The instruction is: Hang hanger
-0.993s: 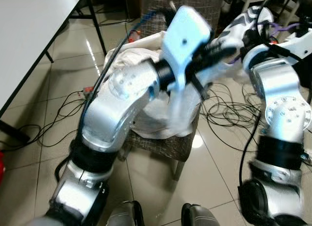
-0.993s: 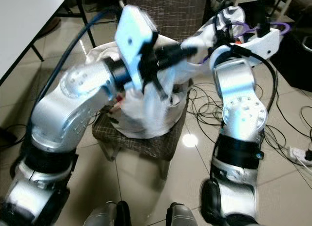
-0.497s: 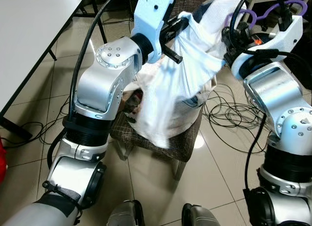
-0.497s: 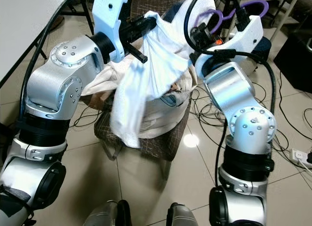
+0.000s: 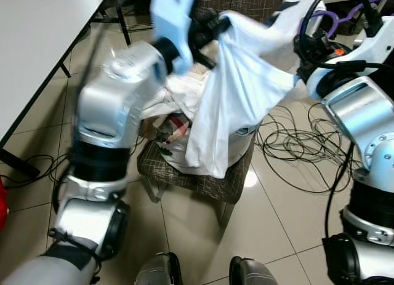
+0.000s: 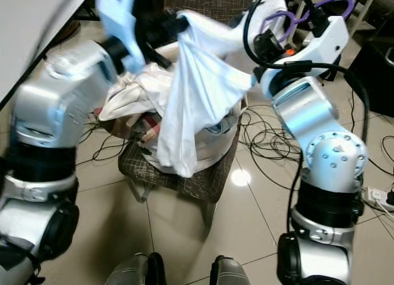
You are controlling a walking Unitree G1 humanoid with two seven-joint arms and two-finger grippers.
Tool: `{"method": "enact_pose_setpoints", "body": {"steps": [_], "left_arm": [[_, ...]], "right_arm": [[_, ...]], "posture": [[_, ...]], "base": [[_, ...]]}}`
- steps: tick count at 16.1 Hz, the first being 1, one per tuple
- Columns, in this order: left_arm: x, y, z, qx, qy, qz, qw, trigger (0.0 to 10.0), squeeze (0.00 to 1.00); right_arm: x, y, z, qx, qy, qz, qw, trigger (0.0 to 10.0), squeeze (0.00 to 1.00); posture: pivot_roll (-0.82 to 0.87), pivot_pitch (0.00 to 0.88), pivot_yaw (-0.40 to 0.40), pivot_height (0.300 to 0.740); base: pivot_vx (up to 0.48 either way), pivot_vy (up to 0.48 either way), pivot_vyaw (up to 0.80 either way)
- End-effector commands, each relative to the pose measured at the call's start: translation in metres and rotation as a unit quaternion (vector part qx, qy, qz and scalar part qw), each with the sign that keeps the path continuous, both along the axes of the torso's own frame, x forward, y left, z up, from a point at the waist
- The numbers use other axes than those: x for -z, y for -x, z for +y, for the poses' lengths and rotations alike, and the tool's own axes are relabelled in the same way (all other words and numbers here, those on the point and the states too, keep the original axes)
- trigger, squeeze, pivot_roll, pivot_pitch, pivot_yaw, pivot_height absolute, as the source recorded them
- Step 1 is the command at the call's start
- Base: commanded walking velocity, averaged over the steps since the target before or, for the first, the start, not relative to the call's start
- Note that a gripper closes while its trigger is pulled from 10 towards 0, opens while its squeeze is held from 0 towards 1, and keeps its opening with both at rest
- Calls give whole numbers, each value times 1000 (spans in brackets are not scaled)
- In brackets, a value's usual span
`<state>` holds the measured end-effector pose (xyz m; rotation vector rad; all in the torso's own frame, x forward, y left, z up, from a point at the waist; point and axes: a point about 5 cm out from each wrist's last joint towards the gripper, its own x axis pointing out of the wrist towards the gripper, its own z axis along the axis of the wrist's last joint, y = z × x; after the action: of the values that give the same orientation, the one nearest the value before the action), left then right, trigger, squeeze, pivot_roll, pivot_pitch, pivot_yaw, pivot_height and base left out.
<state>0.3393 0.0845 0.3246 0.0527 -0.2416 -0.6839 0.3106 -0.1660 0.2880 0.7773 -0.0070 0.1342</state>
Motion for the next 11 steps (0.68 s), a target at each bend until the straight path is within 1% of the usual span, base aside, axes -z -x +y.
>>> {"method": "enact_pose_setpoints", "body": {"steps": [1, 2, 3, 4, 5, 6, 7, 8, 9, 10, 11], "left_arm": [[-25, 7, 9, 5, 31, -29, 999, 10000, 1000], [-35, 10, 11, 13, 52, -36, 998, 10000, 1000], [-39, 13, 11, 23, 53, -35, 998, 10000, 1000], [-38, 15, 10, 32, 28, -36, 998, 10000, 1000], [-37, 15, 10, 28, 12, -37, 999, 10000, 1000], [-30, 17, 7, 52, -12, -17, 998, 10000, 1000], [-26, 22, 2, 90, -30, -12, 995, 10000, 1000], [-22, 27, -2, 127, -33, 13, 991, 10000, 1000], [-11, 42, -11, 197, -79, 32, 977, 10000, 1000], [-4, 46, -15, 206, -87, 47, 973, 10000, 1000], [-2, 43, -17, 183, -69, 57, 979, 10000, 1000]], "right_arm": [[-5, -2, -5, 4, 13, -8, 1000, 10000, 0], [-4, -2, -8, 7, 21, -7, 1000, 10000, 0], [-4, -3, -9, 8, 22, -6, 1000, 10000, 0], [-4, -4, -9, 7, 22, -7, 1000, 10000, 0], [-4, -4, -9, 6, 22, -7, 1000, 10000, 0], [-4, -5, -7, 2, 23, -9, 1000, 10000, 0], [-4, -6, -6, -1, 25, -10, 1000, 10000, 0], [-4, -6, -6, -2, 28, -10, 1000, 10000, 0], [-3, -6, -5, -1, 36, -9, 999, 10000, 0], [-3, -6, -5, 0, 38, -9, 999, 10000, 0], [-3, -7, -4, -1, 39, -10, 999, 10000, 0]], "posture": [[-129, 84, 55, 740], [-123, 83, 53, 740], [-120, 83, 51, 740], [-120, 83, 51, 740], [-120, 83, 51, 740], [-115, 84, 51, 740], [-116, 83, 52, 740], [-116, 83, 52, 740], [-117, 84, 55, 740], [-118, 84, 57, 740], [-120, 84, 60, 740]], "base": [[0, 0, 0], [0, 0, 0], [0, 0, 0], [0, 0, 0], [0, 0, 0], [0, 0, 0], [0, 0, 0], [0, 0, 0], [0, 0, 0], [0, 0, 0], [0, 0, 0]]}}
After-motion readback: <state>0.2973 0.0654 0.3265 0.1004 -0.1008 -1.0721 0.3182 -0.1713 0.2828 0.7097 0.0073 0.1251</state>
